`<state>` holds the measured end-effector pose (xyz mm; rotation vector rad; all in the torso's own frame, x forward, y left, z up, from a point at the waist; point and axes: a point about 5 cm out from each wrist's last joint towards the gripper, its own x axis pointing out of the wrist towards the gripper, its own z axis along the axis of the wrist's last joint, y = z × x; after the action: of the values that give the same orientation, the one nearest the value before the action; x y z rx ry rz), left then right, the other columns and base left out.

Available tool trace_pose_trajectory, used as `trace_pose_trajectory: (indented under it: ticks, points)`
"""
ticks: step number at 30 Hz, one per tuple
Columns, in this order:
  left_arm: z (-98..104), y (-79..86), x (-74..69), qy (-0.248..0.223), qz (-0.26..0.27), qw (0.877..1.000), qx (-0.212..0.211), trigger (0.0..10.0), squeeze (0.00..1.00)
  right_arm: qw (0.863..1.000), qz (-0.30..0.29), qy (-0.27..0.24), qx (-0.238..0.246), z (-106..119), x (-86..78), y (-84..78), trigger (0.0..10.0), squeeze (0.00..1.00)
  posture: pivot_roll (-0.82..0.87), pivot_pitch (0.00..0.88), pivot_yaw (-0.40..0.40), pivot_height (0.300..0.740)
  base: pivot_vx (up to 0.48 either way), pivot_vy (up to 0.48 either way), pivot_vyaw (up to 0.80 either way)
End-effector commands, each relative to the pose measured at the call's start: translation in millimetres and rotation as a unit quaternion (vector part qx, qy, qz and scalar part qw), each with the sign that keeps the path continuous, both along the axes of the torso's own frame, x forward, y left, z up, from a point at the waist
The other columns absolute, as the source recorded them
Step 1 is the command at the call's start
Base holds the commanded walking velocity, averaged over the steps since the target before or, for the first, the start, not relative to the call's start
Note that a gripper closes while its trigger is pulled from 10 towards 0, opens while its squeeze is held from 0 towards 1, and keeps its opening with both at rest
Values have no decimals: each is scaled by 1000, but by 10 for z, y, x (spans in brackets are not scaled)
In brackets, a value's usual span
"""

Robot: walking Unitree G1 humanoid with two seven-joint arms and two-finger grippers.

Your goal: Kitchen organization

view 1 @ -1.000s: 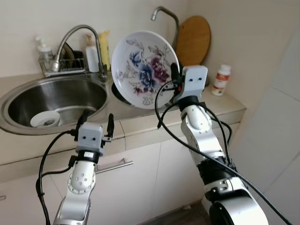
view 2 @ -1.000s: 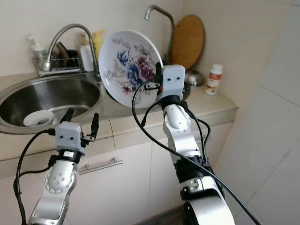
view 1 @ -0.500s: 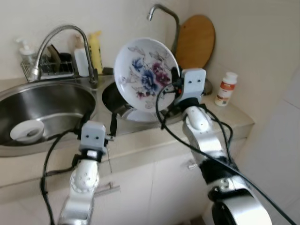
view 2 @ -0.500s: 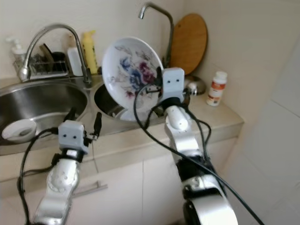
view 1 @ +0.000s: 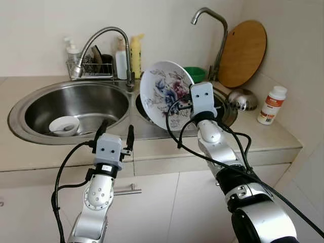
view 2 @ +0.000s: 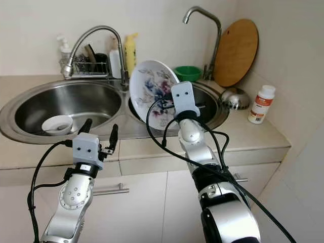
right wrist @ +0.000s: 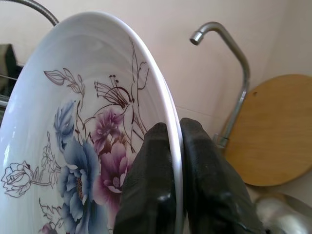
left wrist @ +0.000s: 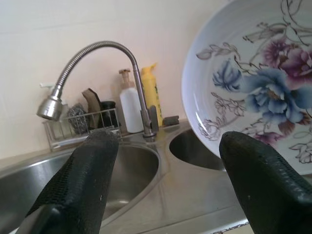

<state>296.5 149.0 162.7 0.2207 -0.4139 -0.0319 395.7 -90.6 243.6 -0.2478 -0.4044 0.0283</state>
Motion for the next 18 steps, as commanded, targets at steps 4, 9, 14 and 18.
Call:
trace_pose_trajectory:
  ticks: [4,9,14,18]
  points:
    - [4,-16,-11,1,-3,1000,3,10000,0,998,-54,-13,-29,5,42,-67,10000,0,62,0,-44,736,0,0,0]
    - [3,-30,-2,1,-5,1000,4,10000,0,994,-27,32,-102,-184,73,71,10000,0,59,0,-42,736,0,0,0]
    - [-1,-25,-5,1,-3,1000,5,10000,0,990,16,96,-107,-382,74,190,10000,0,66,0,-45,736,0,0,0]
    - [-10,-23,-15,2,-3,1000,5,10000,0,988,34,95,-120,-391,66,262,10000,0,69,0,-45,736,0,0,0]
